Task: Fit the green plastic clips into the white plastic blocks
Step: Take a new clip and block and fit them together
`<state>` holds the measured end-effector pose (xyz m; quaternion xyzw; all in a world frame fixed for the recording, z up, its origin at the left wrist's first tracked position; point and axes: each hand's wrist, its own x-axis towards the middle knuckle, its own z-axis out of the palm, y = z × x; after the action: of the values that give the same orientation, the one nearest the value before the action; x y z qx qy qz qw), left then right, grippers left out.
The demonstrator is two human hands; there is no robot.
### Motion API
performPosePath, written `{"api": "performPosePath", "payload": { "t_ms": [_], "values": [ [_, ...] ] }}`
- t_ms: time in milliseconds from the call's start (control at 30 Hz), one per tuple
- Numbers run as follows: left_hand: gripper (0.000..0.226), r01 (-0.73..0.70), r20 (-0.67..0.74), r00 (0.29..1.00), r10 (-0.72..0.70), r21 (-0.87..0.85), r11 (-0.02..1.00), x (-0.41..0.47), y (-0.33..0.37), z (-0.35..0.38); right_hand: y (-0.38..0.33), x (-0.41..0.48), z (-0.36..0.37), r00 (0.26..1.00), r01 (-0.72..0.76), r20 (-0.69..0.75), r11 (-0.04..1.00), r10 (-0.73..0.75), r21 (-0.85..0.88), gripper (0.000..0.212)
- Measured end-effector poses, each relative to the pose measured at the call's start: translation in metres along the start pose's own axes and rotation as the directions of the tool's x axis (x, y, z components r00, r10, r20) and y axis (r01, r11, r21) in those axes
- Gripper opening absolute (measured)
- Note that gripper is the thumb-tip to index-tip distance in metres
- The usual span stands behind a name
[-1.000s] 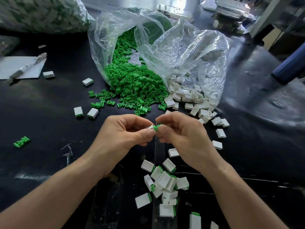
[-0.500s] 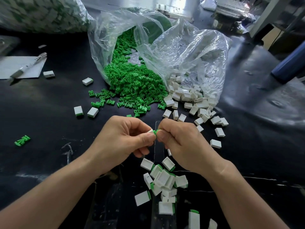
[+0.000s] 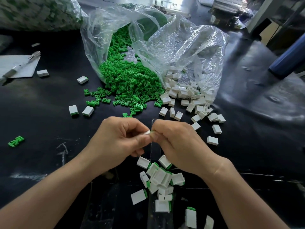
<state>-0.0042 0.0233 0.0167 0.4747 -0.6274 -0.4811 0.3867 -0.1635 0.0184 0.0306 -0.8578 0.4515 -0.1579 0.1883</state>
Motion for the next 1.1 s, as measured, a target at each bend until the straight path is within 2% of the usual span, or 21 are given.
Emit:
{"api": "performPosePath", "payload": {
  "t_ms": [33,100,167,233,367,533,600,767,1100],
  "values": [
    [0.023,0.001,-0.017,1.0,-0.003,-0.067,0.998,0.001,0.002,0.0,0.002,-0.001,0.0,0.997,-0.029,-0.065,0.994,0.036,0.108,0.02],
    [0.023,0.002,-0.029,1.0,-0.007,-0.173,0.985,0.002,0.004,0.002,0.005,0.0,-0.001,0.983,-0.099,-0.11,0.93,0.147,0.353,0.027],
    [0.019,0.001,-0.035,0.999,-0.011,-0.263,0.965,0.002,0.005,0.004,0.009,0.001,-0.002,0.962,-0.181,-0.064,0.8,0.264,0.571,0.044],
    [0.019,-0.011,-0.061,0.998,-0.009,-0.323,0.946,0.003,0.005,0.005,0.01,0.002,-0.003,0.939,-0.271,0.046,0.651,0.341,0.709,0.052],
    [0.023,-0.024,-0.08,0.997,-0.006,-0.358,0.933,0.003,0.004,0.004,0.002,0.004,0.001,0.917,-0.391,0.329,0.335,0.227,0.858,0.056],
    [0.019,-0.014,-0.005,1.0,0.013,-0.402,0.915,0.0,0.006,0.004,-0.006,0.005,0.003,0.897,-0.442,0.427,0.179,0.116,0.879,0.057],
    [0.023,-0.012,0.014,1.0,0.02,-0.421,0.907,-0.001,0.007,0.004,-0.007,0.005,0.002,0.895,-0.444,0.426,0.178,0.13,0.878,0.056],
    [0.021,-0.018,0.041,0.998,0.038,-0.41,0.912,0.0,0.007,0.004,-0.007,0.003,0.007,0.908,-0.413,0.364,0.293,0.207,0.862,0.049],
    [0.018,0.006,0.055,0.998,0.018,-0.406,0.914,0.001,0.006,0.001,-0.009,0.003,0.005,0.913,-0.404,0.318,0.474,0.255,0.782,0.052]
  ]
}}
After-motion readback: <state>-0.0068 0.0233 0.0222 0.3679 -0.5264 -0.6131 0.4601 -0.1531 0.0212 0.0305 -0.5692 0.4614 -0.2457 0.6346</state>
